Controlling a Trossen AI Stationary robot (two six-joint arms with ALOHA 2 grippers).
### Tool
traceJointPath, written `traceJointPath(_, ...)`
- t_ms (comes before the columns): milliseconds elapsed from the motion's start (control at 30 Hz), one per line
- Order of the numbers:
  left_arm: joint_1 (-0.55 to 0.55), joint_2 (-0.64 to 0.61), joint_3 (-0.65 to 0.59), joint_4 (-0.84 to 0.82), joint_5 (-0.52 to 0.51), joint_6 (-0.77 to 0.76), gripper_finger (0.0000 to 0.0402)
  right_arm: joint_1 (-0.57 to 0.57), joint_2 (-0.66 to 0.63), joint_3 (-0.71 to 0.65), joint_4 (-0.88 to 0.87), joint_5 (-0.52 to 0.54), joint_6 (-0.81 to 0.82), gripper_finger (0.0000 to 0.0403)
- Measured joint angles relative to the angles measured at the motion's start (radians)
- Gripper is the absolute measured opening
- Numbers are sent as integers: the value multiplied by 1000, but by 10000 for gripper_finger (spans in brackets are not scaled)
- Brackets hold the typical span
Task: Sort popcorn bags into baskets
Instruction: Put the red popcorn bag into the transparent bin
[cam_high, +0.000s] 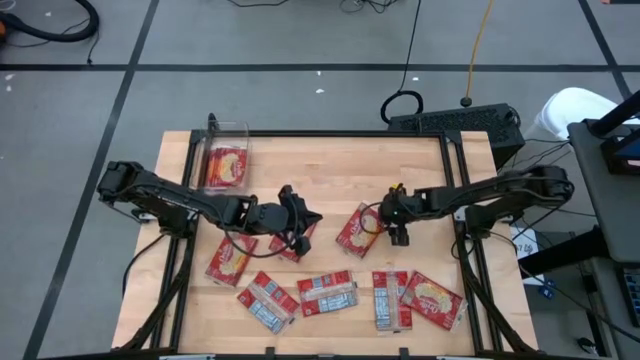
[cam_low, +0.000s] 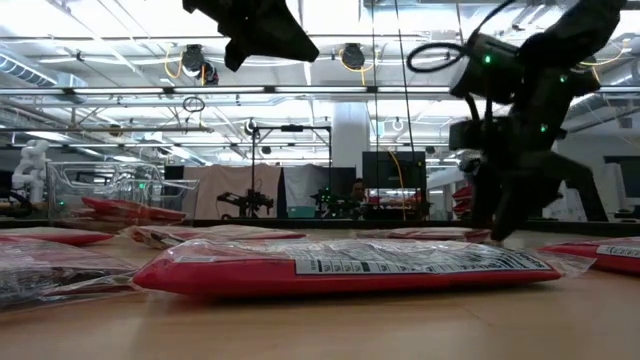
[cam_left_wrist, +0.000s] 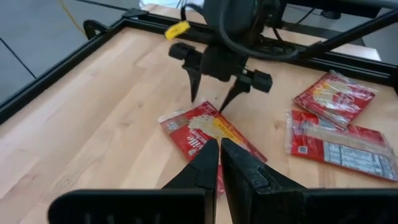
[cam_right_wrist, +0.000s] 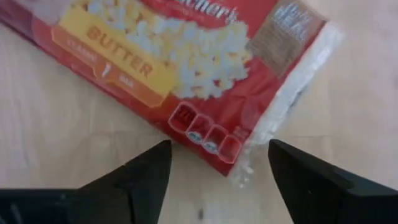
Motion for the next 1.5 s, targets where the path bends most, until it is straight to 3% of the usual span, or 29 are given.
traceJointPath(167,3,0,0,1,-3,-2,26,-26,71,-11,83,-59,-11,236)
traceJointPath(267,3,0,0,0,-15,-5,26,-27,97,-11,129,-78,-24,169)
traceJointPath(400,3,0,0,-2,-40,-8,26,-23,106,-12,194,-81,-39,43)
traceJointPath(467,3,0,0,-2,-60,-14,26,-18,96,-13,226,-60,-45,15)
traceJointPath(633,11,0,-15,21,-117,-41,26,16,48,-16,293,85,-83,4)
traceJointPath(767,44,1,-109,181,-120,-55,26,44,-2,-16,330,231,-144,2)
traceJointPath(933,97,1,-213,372,-35,-99,36,77,-52,-15,392,338,-241,0)
traceJointPath(1233,103,1,-239,402,-22,-110,141,94,-66,-15,600,488,-356,0)
traceJointPath(1500,55,62,-239,487,-139,-26,223,86,-66,-14,659,489,-244,0)
